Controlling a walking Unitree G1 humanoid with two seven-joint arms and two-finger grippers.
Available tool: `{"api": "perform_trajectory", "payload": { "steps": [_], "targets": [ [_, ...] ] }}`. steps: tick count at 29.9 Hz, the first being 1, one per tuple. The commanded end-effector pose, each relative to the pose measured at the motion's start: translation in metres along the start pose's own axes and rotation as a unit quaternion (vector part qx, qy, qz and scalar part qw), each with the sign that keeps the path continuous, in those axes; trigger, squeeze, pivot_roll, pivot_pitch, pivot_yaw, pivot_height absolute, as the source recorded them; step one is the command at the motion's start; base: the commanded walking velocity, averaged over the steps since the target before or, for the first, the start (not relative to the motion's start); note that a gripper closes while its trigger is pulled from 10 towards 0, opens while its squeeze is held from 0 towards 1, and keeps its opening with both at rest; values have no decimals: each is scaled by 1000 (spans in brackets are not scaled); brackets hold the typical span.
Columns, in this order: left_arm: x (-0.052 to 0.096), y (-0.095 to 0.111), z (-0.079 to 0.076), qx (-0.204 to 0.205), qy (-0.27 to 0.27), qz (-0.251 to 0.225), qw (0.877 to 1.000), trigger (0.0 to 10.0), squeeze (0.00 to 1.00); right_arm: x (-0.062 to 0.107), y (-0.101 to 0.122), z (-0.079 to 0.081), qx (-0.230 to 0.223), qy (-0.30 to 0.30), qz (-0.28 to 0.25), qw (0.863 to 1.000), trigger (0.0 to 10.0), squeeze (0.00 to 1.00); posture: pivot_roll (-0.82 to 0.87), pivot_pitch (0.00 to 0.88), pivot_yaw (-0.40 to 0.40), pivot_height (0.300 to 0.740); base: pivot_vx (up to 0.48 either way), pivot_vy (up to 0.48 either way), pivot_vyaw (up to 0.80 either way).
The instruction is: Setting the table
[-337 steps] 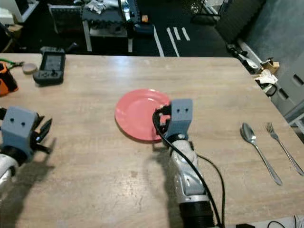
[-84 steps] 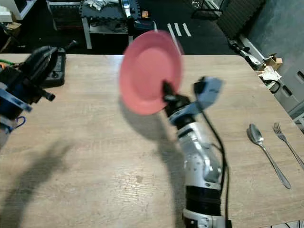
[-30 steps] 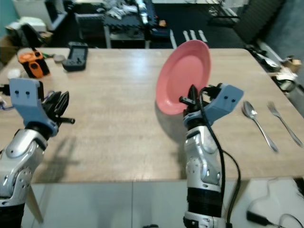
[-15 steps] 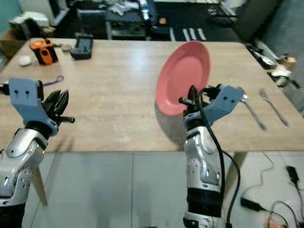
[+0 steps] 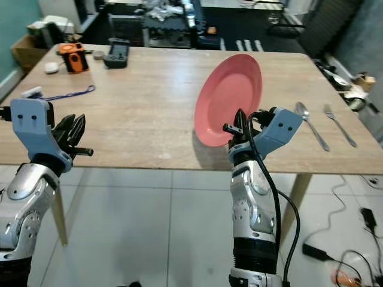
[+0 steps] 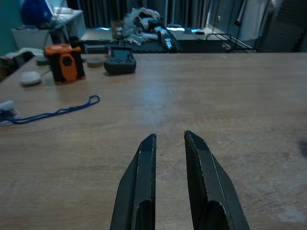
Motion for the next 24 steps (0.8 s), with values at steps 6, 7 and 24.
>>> {"api": "perform_trajectory", "payload": {
  "steps": [6, 7, 24],
  "targets": [
    [0, -6, 0, -2, 0, 14, 1000, 10000, 0, 1, -1, -2, -7, -5, 2, 1000, 10000, 0, 34, 54, 69, 740, 0, 0, 0],
    [0, -6, -1, -3, -1, 14, 1000, 10000, 0, 1, -2, -3, -7, -8, 3, 1000, 10000, 0, 34, 54, 69, 740, 0, 0, 0],
    [1, -11, -16, -41, -94, 21, 995, 10000, 0, 13, 10, -45, 39, -62, -15, 997, 10000, 0, 23, 65, 79, 740, 0, 0, -471]
  ]
}}
Point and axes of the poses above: a point about 5 cm out from each wrist's last joint towards the gripper, its own x axis pointing back from the gripper into the wrist, its own y axis along the axis of the wrist's last joint, z = x × y, the point moved 2 cm from there along -x, pointing out of the wrist towards the gripper, and after that the axes turned 7 degrees about -x, right-handed, at the moved point
